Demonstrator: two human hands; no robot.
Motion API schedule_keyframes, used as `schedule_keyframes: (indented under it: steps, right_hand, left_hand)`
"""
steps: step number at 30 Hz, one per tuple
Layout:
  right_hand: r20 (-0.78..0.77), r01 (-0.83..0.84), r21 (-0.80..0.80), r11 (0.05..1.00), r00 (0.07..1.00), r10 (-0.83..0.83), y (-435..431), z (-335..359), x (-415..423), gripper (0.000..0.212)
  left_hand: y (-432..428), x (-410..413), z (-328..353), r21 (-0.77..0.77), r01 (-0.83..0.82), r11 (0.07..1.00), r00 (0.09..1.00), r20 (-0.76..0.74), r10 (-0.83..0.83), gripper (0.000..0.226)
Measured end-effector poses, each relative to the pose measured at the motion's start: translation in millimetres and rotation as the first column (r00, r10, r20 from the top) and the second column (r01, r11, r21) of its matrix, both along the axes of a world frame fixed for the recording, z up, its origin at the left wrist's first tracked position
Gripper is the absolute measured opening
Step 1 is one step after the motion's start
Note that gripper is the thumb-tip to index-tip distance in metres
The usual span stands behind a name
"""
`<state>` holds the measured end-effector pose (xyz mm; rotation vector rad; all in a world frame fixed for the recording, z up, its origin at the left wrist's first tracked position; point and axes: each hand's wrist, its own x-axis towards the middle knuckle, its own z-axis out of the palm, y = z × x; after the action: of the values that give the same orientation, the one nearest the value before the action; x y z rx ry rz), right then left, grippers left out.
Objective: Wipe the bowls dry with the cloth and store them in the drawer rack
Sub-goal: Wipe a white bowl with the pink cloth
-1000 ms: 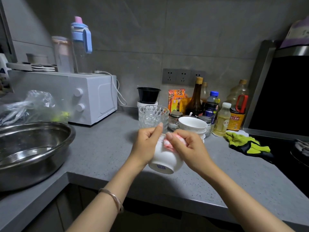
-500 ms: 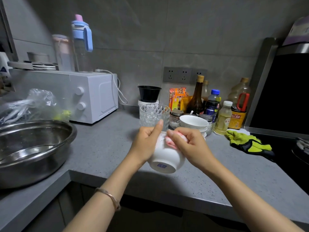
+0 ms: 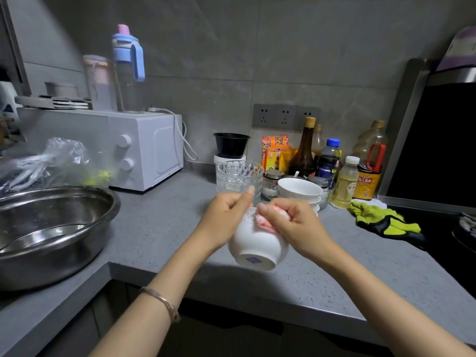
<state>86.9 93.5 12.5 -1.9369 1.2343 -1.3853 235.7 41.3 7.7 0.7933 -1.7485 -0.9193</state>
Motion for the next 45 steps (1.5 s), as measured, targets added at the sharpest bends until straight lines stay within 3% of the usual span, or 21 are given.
schedule_keyframes:
  steps: [2,4,7,10,12,15,18,20,23,27,29,32,35,38,41,45]
  right_hand:
    - [-0.009,0.018,-0.013,1.0,1.0,-0.018,-2,-4,4,0.037]
    - [0.014,0.023,-0.023,0.999,1.0,-0.022,-3,-7,6,0.038]
    - [0.102,0.006,0.006,1.0,0.995,-0.006,-2,-9,6,0.037]
    - [0.207,0.021,0.053,0.998,0.978,-0.031,0,-7,2,0.046]
    - [0.204,0.024,0.08,0.997,0.978,-0.04,0,-7,0,0.047]
    - [0.172,0.03,0.085,0.996,0.984,-0.044,1,-3,-3,0.041]
    - [0.073,0.016,0.058,0.998,0.997,-0.021,-1,0,-1,0.031]
    - [0.053,0.024,0.048,0.999,0.998,-0.027,-2,-1,1,0.03]
    - [0.136,0.02,0.019,1.0,0.99,-0.022,-1,-2,3,0.032]
    - [0.276,0.083,0.136,0.987,0.954,-0.118,2,-5,1,0.05]
    - [0.259,0.112,0.173,0.978,0.953,-0.155,2,-9,-1,0.059]
    - [0.228,0.079,0.187,0.979,0.966,-0.122,3,-5,-6,0.055]
    - [0.147,0.01,0.182,0.983,0.988,-0.037,0,0,-7,0.058]
    - [0.197,0.029,0.196,0.98,0.978,-0.069,-2,1,-6,0.059]
    - [0.341,0.074,0.224,0.972,0.928,-0.149,-5,-6,-6,0.048]
    - [0.571,0.079,0.224,0.971,0.797,-0.197,-5,-22,6,0.037]
  left_hand:
    - [3,-5,-2,-0.062,-0.024,0.998,0.995,0.09,0.03,0.056]
    - [3,-7,-5,-0.061,-0.051,0.997,0.997,0.062,0.055,0.056]
    - [0,-9,-6,0.182,-0.052,0.982,0.975,-0.204,0.09,0.046]
    - [0,-8,-7,0.422,0.066,0.904,0.859,-0.486,0.164,0.036]
    - [-2,-5,-11,0.407,0.04,0.912,0.904,-0.403,0.141,0.04]
    - [-3,-2,-7,0.256,-0.077,0.964,0.989,-0.103,0.106,0.051]
    - [1,-6,-1,0.148,-0.057,0.987,0.998,0.0,0.058,0.054]
    - [2,-10,-2,0.137,-0.032,0.99,0.999,-0.038,0.038,0.054]
    - [6,-14,-2,0.256,-0.004,0.967,0.968,-0.242,0.068,0.045]
    - [10,-13,-5,0.499,0.127,0.857,0.813,-0.547,0.198,0.03]
    - [7,-10,-9,0.495,0.111,0.862,0.856,-0.488,0.17,0.035]
    - [2,-5,-8,0.303,0.07,0.95,0.969,-0.247,0.007,0.051]
    - [3,-4,-6,0.217,0.212,0.953,0.974,-0.127,-0.188,0.044]
    - [5,-8,-12,0.263,0.266,0.927,0.948,-0.244,-0.203,0.036]
    - [5,-14,-17,0.364,0.25,0.897,0.906,-0.416,-0.084,0.039]
    - [-1,-20,-24,0.53,0.321,0.785,0.776,-0.622,0.103,0.04]
